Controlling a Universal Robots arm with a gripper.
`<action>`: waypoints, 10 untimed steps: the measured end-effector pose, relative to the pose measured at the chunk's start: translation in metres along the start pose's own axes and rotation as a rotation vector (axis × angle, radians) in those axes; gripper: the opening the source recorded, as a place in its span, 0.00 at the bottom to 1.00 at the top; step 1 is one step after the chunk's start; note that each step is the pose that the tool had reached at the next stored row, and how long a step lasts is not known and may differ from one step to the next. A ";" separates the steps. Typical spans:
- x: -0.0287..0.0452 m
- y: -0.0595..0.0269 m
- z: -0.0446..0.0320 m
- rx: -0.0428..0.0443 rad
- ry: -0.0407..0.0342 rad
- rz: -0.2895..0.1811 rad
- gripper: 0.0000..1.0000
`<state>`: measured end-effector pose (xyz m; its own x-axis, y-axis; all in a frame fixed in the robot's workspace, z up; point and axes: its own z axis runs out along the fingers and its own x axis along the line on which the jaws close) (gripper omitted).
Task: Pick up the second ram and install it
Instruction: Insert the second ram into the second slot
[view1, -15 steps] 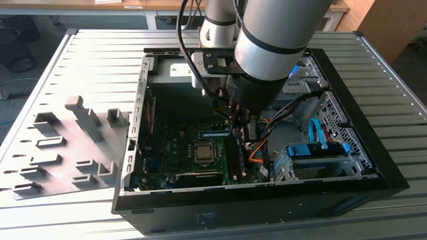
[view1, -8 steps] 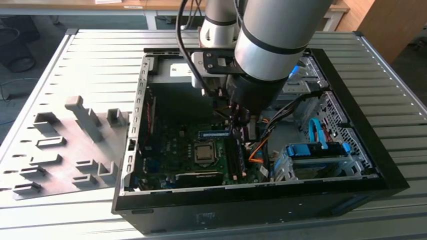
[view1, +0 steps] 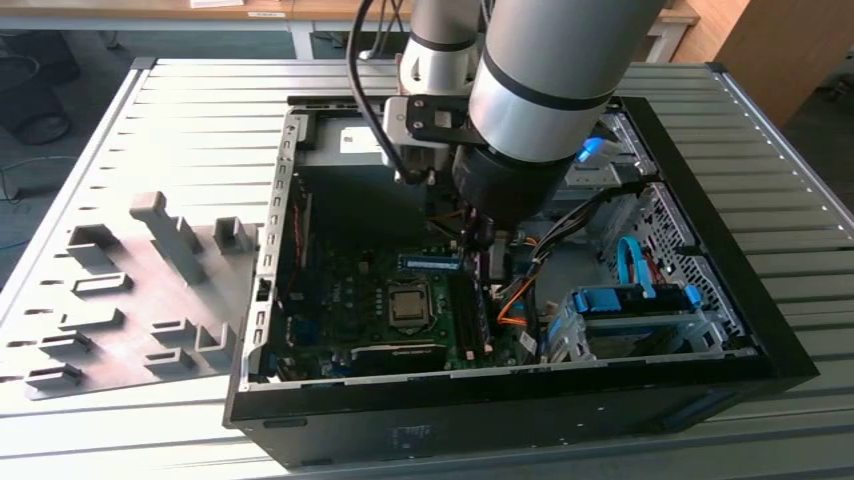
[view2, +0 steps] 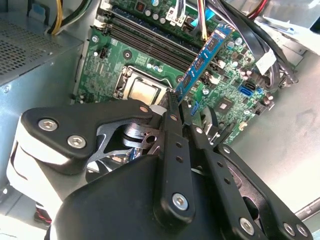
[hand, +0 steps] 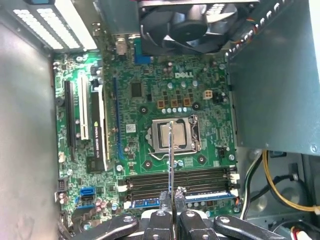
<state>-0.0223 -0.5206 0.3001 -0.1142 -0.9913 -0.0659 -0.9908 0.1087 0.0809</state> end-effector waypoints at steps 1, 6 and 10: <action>0.0000 0.0000 0.0000 0.0004 -0.0005 0.006 0.14; 0.0000 0.0000 0.0000 0.0021 -0.0026 0.031 0.14; 0.0000 0.0000 0.0000 0.0035 -0.0043 0.053 0.14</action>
<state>-0.0223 -0.5207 0.3000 -0.1668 -0.9838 -0.0659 -0.9836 0.1613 0.0809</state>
